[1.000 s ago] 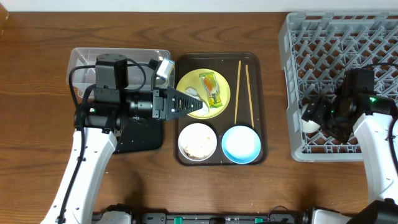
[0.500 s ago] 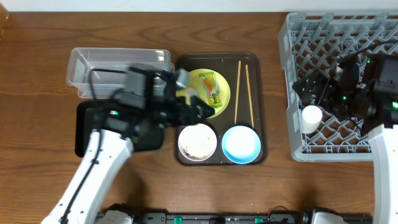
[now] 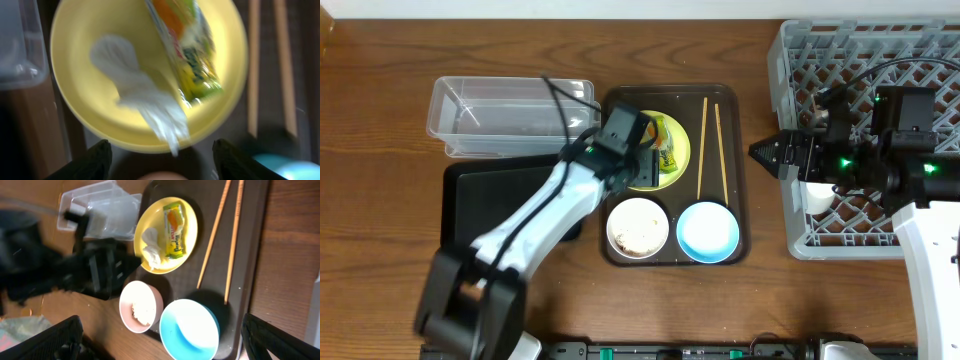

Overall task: Sort waste into correct bins and load items into the dishwasher rack
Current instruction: 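Grasp the white tissue with the left gripper, drop it in the clear bin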

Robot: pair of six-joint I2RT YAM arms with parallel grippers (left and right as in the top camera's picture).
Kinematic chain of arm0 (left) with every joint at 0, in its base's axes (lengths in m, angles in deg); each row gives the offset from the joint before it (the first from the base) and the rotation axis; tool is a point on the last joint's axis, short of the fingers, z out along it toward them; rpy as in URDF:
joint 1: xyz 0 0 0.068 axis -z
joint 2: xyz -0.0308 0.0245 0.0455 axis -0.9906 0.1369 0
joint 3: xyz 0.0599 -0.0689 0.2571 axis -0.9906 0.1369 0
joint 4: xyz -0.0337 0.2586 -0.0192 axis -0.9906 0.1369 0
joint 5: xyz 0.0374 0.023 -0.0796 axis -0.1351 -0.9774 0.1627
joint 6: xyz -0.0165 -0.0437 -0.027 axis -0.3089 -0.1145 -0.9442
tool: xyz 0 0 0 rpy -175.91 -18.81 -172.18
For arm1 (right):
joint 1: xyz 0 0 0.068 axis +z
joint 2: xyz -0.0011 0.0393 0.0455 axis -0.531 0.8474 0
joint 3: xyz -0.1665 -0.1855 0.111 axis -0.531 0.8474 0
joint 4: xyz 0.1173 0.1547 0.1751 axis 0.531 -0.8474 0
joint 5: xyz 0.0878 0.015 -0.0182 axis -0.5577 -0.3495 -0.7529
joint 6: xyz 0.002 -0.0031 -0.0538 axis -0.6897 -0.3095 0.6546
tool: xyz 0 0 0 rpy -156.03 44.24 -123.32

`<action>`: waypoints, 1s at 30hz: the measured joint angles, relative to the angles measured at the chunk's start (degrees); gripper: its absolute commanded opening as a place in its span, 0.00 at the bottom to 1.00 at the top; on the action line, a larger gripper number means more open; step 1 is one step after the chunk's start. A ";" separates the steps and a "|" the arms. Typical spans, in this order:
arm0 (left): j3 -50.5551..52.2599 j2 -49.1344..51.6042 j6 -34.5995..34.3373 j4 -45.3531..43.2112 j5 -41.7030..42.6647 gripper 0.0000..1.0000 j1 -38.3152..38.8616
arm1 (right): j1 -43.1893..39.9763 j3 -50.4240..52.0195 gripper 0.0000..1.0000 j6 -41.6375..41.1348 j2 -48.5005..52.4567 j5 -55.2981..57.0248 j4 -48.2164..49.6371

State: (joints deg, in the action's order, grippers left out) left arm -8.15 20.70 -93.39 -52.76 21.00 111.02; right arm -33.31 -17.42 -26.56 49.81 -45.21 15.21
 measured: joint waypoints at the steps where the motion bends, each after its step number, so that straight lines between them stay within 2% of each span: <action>1: -1.16 1.90 0.20 -0.28 -1.44 0.67 0.00 | 0.22 0.00 0.98 0.15 0.00 -0.04 0.00; 2: -2.01 3.45 0.35 -0.59 -2.56 0.67 0.00 | 0.35 0.00 0.98 0.22 0.00 -0.15 0.02; 6: -4.24 9.29 0.28 -2.25 -6.03 0.55 -0.20 | 0.42 0.00 0.98 0.42 0.00 -0.20 -0.20; 15: -4.33 12.66 -1.60 0.07 -6.82 0.52 -0.37 | 0.42 0.00 0.98 0.44 0.00 -0.20 -0.28; 16: -4.33 12.90 -1.62 -0.22 -6.67 0.49 -0.37 | 0.42 0.00 0.98 0.44 0.00 -0.20 -0.28; 19: -4.33 13.90 -2.27 -1.55 -5.90 0.13 -0.50 | 0.42 0.00 0.98 0.44 0.00 -0.17 -0.17; 20: -4.33 14.08 -2.27 -1.60 -5.53 0.06 -0.57 | 0.42 0.00 0.98 0.46 0.00 -0.17 -0.17; 26: -6.58 13.18 -2.03 2.03 -2.71 0.06 -1.53 | 0.42 0.00 0.98 0.46 0.00 -0.20 -0.17; 30: -10.10 7.10 -1.95 5.27 -2.08 0.06 -3.98 | 0.42 0.00 0.98 0.46 0.00 -0.17 -0.17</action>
State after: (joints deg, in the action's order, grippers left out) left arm -18.24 27.81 -95.33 -47.49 18.92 107.04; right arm -32.89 -17.42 -26.10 49.81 -45.38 15.03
